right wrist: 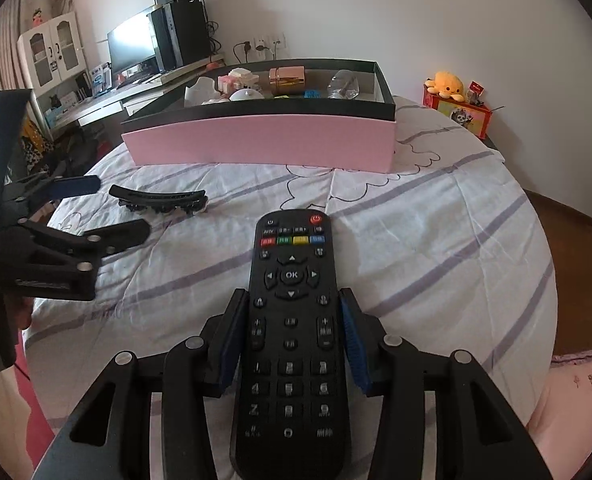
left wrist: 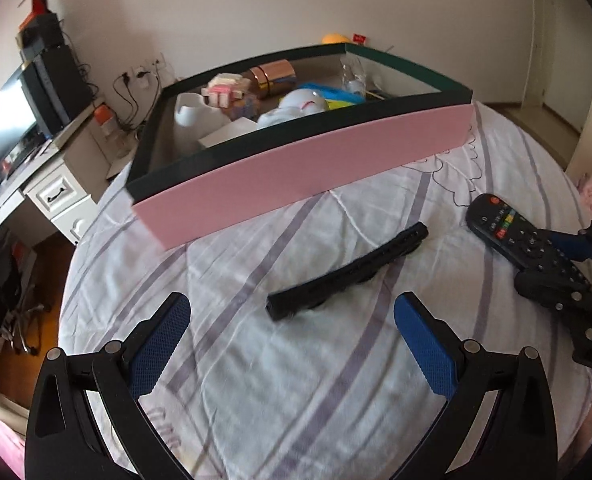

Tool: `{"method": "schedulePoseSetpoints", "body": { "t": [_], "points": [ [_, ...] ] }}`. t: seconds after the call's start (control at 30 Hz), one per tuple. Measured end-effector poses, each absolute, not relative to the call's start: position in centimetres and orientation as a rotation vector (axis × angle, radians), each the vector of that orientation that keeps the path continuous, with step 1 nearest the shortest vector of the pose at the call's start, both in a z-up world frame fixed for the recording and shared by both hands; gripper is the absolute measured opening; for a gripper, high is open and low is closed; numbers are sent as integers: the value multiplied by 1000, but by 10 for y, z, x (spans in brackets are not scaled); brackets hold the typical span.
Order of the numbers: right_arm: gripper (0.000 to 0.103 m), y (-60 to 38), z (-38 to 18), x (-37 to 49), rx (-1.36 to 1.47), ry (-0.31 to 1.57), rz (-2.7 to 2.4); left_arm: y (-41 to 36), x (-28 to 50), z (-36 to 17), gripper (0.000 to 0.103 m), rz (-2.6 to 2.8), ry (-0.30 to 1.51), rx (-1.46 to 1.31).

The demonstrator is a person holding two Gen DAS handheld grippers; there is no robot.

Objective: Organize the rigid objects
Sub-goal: 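Lift the remote with the right tool while the left tool approaches the black hair clip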

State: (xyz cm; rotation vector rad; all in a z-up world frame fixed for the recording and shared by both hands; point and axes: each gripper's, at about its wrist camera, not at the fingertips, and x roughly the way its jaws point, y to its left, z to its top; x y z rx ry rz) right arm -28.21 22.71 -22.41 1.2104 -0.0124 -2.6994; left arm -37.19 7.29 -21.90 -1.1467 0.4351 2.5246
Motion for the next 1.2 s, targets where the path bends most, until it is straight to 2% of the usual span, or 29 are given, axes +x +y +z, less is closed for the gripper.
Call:
{"method": "schedulePoseSetpoints", "body": {
  "t": [0.07, 0.1, 0.13, 0.17, 0.23, 0.33, 0.5, 0.57, 0.7, 0.87, 0.9, 0.97, 1.03, 1.1, 1.13, 1.2],
  "points": [
    [46, 228, -225, -283, 1207, -16, -2701, 77, -375, -221, 102, 2508, 429, -1150],
    [46, 228, -225, -283, 1205, -18, -2702, 79, -376, -221, 95, 2498, 422, -1154],
    [46, 228, -225, -284, 1205, -16, -2703, 80, -378, -222, 81, 2484, 409, -1166],
    [47, 228, -225, -284, 1204, -12, -2703, 81, -378, -223, 75, 2462, 378, -1179],
    [47, 228, -225, -284, 1204, -14, -2704, 82, -375, -222, 53, 2435, 328, -1182],
    [47, 229, -225, -284, 1203, -21, -2703, 83, -364, -220, 36, 2398, 319, -1184],
    [53, 226, -225, -285, 1207, -28, -2700, 87, -336, -217, 36, 2342, 323, -1178],
    [55, 223, -225, -284, 1210, -4, -2705, 88, -329, -216, 40, 2329, 318, -1167],
    [60, 219, -226, -284, 1208, 29, -2707, 94, -337, -220, 62, 2381, 386, -1177],
    [63, 218, -227, -283, 1200, 33, -2709, 98, -356, -223, 62, 2390, 306, -1186],
    [63, 218, -227, -283, 1199, 32, -2711, 101, -357, -225, 61, 2397, 315, -1186],
    [63, 217, -228, -283, 1196, 35, -2715, 104, -356, -225, 51, 2408, 316, -1164],
    [63, 217, -228, -282, 1193, 36, -2719, 104, -352, -224, 31, 2408, 310, -1152],
    [63, 217, -228, -282, 1189, 36, -2723, 101, -348, -223, 20, 2430, 289, -1162],
    [60, 216, -228, -281, 1188, 40, -2731, 97, -346, -223, 20, 2441, 263, -1175],
    [49, 216, -226, -281, 1197, 56, -2765, 90, -340, -222, 20, 2457, 231, -1189]
  ]
}}
